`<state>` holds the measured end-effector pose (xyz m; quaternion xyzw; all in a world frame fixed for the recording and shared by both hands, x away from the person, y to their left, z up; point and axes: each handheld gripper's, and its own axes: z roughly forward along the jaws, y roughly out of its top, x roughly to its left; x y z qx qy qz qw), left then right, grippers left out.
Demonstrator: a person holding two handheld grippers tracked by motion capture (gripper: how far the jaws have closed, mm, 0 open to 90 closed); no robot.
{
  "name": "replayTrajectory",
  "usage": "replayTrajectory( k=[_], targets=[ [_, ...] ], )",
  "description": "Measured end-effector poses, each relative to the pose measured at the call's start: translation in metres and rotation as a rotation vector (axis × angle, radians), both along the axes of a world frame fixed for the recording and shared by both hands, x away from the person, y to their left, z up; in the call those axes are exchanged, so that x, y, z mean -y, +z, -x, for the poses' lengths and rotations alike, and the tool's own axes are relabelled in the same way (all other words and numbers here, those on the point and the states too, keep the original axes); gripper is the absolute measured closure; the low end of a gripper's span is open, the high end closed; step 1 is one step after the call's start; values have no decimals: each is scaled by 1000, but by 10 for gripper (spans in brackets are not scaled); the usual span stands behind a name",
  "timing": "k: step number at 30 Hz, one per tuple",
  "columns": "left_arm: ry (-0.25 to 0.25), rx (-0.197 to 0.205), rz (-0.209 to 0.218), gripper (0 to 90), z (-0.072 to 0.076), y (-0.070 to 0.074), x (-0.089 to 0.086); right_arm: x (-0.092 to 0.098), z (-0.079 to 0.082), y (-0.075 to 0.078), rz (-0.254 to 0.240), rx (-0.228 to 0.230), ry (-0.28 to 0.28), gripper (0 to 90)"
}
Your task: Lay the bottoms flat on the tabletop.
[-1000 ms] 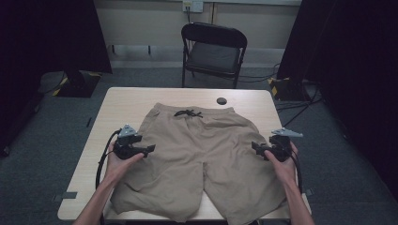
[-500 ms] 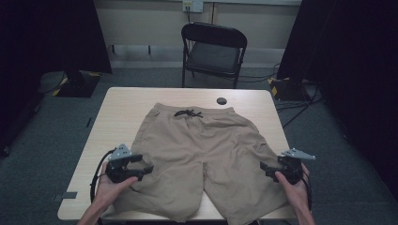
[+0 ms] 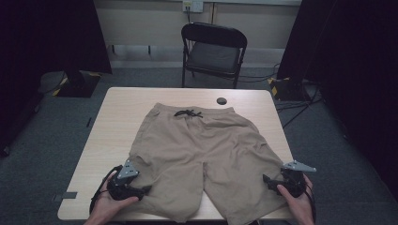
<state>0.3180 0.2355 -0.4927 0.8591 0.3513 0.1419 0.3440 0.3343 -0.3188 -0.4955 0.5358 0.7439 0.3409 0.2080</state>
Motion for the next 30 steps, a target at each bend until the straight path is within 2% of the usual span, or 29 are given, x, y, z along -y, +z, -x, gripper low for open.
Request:
replayTrajectory(
  k=[4,9,10,11,12,13,14,15,17,20,22,23,24,26,30],
  targets=[
    [6,13,20,234,8,-2,-5,-4,8,-2,56,15,2,154],
    [14,6,28,230,11,-2,-7,-2,19,-3,54,27,5,154],
    [13,-2,19,231,9,-1,-9,-2,19,-3,54,24,4,154],
    [21,-18,44,235,8,0,-10,-3,19,-2,54,18,-1,154],
    [22,-15,51,245,7,2,-12,-3,19,-2,49,15,-4,154],
    [48,4,74,251,5,6,-16,-3,18,-1,40,9,-1,162],
    [68,17,97,257,3,9,-21,-2,19,2,0,7,1,183],
    [92,20,121,259,0,13,-26,0,19,3,-17,23,-3,182],
    [142,38,138,258,-4,17,-39,4,19,7,-20,45,-31,182],
    [213,36,152,256,-8,17,-56,13,18,10,-41,69,-73,178],
    [249,31,149,257,-8,13,-67,19,19,9,-54,68,-97,177],
    [249,31,149,257,-8,13,-67,22,19,8,-50,69,-116,177],
    [284,25,154,257,-6,10,-74,27,19,7,-60,70,-135,176],
    [298,28,151,257,-5,9,-78,33,20,8,-73,76,-159,175],
    [329,25,176,260,-3,8,-85,40,23,7,-91,80,-194,173]
  ],
)
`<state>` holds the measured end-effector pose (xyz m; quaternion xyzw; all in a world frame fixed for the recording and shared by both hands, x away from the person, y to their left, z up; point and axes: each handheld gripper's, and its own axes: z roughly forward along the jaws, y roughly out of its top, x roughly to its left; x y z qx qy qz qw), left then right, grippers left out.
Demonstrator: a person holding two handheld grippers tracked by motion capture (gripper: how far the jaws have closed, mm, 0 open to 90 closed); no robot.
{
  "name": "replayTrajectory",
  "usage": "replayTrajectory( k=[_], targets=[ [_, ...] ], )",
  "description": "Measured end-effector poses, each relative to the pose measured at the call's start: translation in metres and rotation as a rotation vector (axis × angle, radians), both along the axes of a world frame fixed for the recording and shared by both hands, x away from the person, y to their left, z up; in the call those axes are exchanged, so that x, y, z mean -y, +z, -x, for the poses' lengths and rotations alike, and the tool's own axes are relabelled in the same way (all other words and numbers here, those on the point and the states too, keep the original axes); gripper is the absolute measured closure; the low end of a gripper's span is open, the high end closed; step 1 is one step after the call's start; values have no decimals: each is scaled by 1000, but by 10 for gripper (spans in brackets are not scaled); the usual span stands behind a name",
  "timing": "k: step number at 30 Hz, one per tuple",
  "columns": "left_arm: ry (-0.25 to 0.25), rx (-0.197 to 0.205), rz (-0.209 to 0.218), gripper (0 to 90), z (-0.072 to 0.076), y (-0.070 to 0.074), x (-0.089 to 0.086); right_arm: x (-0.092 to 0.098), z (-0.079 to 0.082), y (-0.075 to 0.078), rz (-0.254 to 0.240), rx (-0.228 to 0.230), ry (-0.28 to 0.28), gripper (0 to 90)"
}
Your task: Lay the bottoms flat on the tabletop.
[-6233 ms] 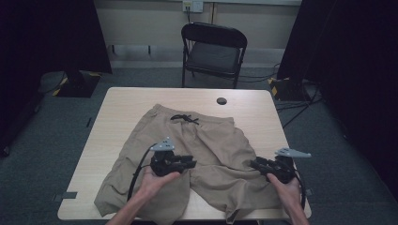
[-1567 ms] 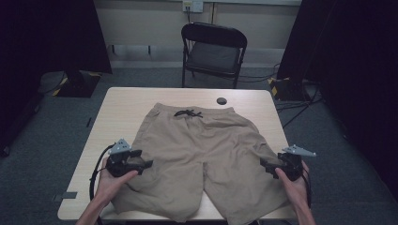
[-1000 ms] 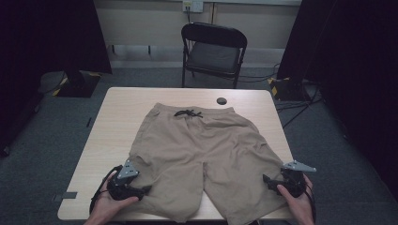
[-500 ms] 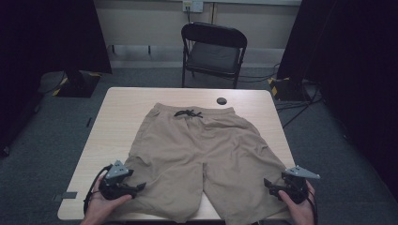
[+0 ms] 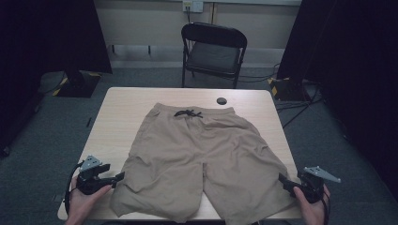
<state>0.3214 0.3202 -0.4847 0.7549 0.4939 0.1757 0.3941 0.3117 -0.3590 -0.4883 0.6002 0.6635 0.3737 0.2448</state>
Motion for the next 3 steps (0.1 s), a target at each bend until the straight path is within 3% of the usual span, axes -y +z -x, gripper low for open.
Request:
replayTrajectory(
  k=[3],
  targets=[
    [5,-1,9,263,0,0,-2,2,1,-2,-1,-6,-2,173]
  ],
)
